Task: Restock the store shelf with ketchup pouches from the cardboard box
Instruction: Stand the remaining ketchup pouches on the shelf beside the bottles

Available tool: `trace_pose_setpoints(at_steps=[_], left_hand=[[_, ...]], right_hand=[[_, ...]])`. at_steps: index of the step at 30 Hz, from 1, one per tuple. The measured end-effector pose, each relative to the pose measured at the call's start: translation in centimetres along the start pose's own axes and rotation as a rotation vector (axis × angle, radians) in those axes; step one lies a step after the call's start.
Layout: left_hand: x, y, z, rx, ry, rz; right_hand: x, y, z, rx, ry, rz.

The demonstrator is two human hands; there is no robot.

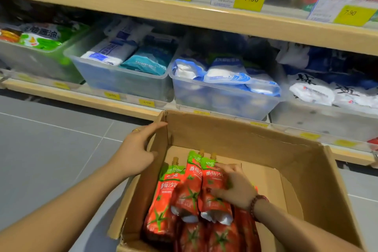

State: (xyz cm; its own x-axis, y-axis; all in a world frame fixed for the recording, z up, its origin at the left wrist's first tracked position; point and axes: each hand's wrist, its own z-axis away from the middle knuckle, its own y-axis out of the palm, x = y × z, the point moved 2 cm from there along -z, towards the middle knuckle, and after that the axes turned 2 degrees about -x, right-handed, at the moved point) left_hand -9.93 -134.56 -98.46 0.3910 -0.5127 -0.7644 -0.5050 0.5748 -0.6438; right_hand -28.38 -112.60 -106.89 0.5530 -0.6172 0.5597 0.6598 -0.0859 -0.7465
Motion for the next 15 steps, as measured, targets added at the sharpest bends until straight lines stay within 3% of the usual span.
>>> trace_pose_setpoints(at_steps=[10, 15], left_hand=[[0.8, 0.7, 0.1, -0.022, -0.043, 0.093], [1.0, 1.0, 0.1, -0.024, -0.06, 0.104]], right_hand=[[0.2, 0.7, -0.8, 0.158, 0.239, -0.284], [1.0, 0.6, -0.9, 0.092, 0.27, -0.292]])
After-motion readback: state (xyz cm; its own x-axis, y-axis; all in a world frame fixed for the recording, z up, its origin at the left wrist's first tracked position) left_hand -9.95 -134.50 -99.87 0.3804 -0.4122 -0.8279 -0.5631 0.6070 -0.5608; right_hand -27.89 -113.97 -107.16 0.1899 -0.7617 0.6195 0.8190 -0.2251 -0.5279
